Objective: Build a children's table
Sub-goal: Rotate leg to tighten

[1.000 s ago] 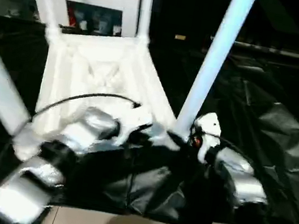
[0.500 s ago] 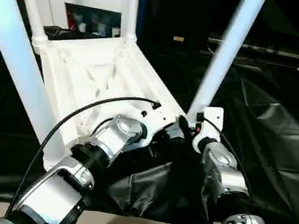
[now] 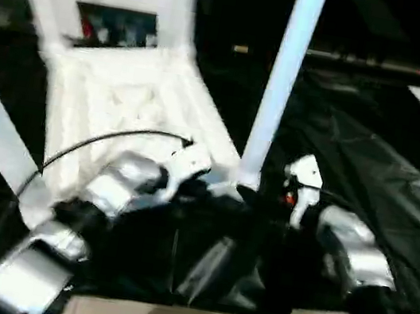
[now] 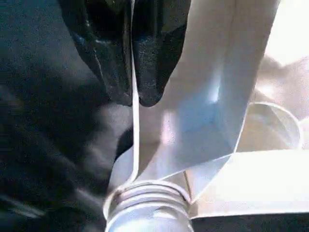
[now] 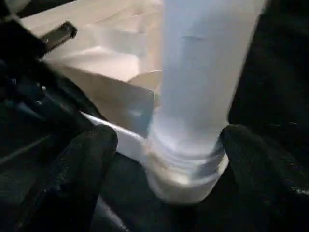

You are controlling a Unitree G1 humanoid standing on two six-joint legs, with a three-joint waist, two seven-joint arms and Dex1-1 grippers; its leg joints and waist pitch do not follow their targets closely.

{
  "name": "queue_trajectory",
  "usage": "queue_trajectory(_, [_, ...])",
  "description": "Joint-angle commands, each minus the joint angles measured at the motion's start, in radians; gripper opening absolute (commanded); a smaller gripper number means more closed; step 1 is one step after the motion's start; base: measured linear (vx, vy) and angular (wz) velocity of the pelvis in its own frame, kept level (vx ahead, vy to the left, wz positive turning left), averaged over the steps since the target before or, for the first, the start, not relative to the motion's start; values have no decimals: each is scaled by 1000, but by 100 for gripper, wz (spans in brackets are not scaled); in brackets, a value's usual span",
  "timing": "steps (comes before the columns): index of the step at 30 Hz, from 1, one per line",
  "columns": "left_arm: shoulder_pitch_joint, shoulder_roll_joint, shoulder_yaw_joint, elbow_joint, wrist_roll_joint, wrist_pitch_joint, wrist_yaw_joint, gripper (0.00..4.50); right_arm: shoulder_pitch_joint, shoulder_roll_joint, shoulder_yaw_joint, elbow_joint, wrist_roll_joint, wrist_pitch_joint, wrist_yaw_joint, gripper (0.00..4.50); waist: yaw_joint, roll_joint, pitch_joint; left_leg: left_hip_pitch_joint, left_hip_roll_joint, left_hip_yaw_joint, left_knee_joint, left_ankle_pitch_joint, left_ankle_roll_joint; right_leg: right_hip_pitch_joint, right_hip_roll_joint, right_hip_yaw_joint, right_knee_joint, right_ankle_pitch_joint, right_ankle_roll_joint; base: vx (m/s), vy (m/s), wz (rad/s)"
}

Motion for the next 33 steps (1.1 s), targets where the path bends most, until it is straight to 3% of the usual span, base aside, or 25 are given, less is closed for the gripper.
queue_trajectory(1, [25,-13,-31,-80,-77,-14,-121,0,-1,-18,13,-42,7,20,45,392,6,-14,-68,10,32,-3,-57,-199,70,42,-62,49,-69,-307,-200,0,0,0])
queue_trajectory(3, [37,5,-37,-112,-83,3,-154,0,2,-33,24,-55,9,33,73,392,19,-12,-70,13,32,3,-53,-165,76,39,-57,52,-60,-247,-213,0,0,0])
queue_trajectory(5, [41,12,-30,-119,-75,0,-157,0,7,-49,44,-69,14,45,115,392,25,-13,-68,7,31,5,-52,-154,80,43,-55,53,-50,-202,-225,0,0,0])
queue_trajectory(9, [46,22,-17,-125,-65,0,-159,0,14,-58,69,-71,-1,40,155,392,26,-18,-67,8,30,5,-53,-187,62,44,-59,54,-53,-247,-205,0,0,0])
queue_trajectory(10, [50,26,-16,-134,-64,7,-160,0,15,-55,68,-70,-6,39,155,365,25,-18,-65,9,30,5,-54,-200,57,42,-60,55,-57,-271,-198,0,0,0])
queue_trajectory(13, [53,29,-13,-138,-62,13,-160,0,13,-53,70,-66,-10,38,156,345,23,-19,-64,9,28,5,-54,-213,47,42,-60,56,-62,-316,-179,0,0,0])
queue_trajectory(21, [54,27,-8,-139,-60,17,-160,0,4,-54,67,-62,-2,38,156,276,22,-19,-65,9,28,6,-52,-189,55,41,-57,56,-57,-272,-189,0,0,0])
queue_trajectory(27, [43,16,3,-113,-49,21,-121,0,13,-47,73,-39,-25,24,126,267,23,-19,-66,9,27,6,-51,-192,52,42,-57,56,-58,-285,-184,0,0,0])
queue_trajectory(30, [19,-29,28,-62,-32,48,-9,0,10,1,38,24,-44,24,-24,267,18,-20,-62,10,25,7,-54,-207,41,38,-56,56,-65,-323,-176,0,0,0])
queue_trajectory(31, [-5,-74,53,-14,-22,76,99,0,4,56,-9,66,-33,42,-158,266,15,-19,-59,13,23,7,-54,-231,30,35,-58,55,-71,-374,-167,0,0,0])
queue_trajectory(33, [-14,-91,63,4,-19,88,138,0,1,77,-26,79,-29,47,-208,266,9,-20,-59,15,22,4,-57,-249,14,35,-59,52,-76,-424,-154,0,0,0])
